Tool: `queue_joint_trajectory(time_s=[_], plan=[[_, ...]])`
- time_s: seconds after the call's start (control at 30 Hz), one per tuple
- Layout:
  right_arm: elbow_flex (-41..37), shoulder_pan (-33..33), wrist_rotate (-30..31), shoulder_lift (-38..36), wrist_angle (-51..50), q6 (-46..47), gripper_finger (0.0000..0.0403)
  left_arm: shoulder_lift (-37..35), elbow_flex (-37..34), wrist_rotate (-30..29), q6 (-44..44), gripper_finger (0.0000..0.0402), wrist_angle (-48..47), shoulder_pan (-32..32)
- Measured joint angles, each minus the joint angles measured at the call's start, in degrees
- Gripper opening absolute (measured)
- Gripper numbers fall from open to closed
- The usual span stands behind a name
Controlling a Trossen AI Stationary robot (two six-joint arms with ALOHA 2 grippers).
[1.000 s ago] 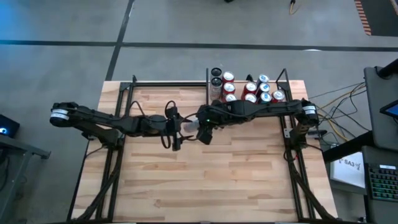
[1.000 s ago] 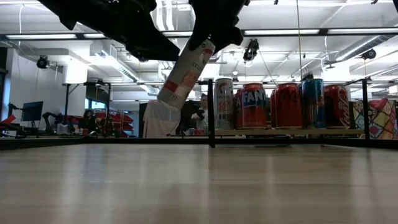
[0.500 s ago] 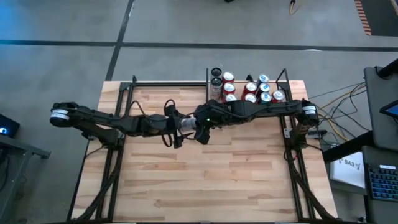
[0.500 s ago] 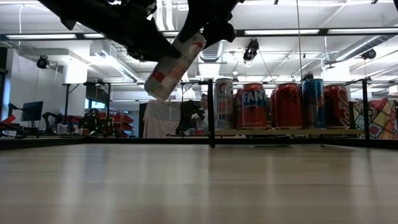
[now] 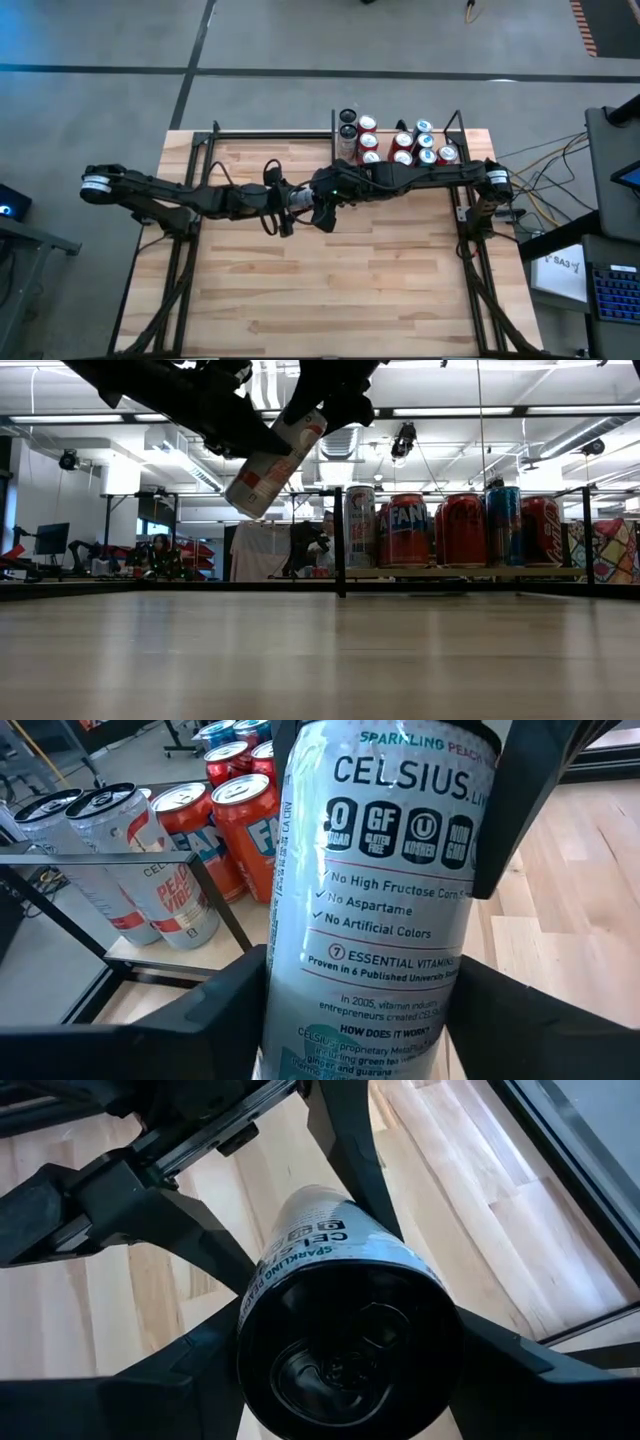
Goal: Place canned beverage on shelf
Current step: Put the white soda can on the shelf aligned with the other white soda cans
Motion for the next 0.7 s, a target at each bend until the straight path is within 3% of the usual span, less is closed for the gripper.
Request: queue_joint_trajectory(time_s=[0.43, 0.6, 0.7], plan=[[0.20, 0.00, 0.10, -0.91, 0.81, -2.63, 0.0310, 0.09, -0.27, 1.08, -0.57, 0.0231, 1.05, 0.00], [0.22, 0.00, 0.10, -2.55, 0.37, -3.67, 0.0321, 0.07, -4.45, 1.07, -0.15, 0.0231, 10.38, 0.06], [0.22, 0.02, -0.37, -4.47, 0.30, -6.40, 0.0317, 0.07, -7.63, 4.07, -0.30, 0.0231, 17.44, 0.23]])
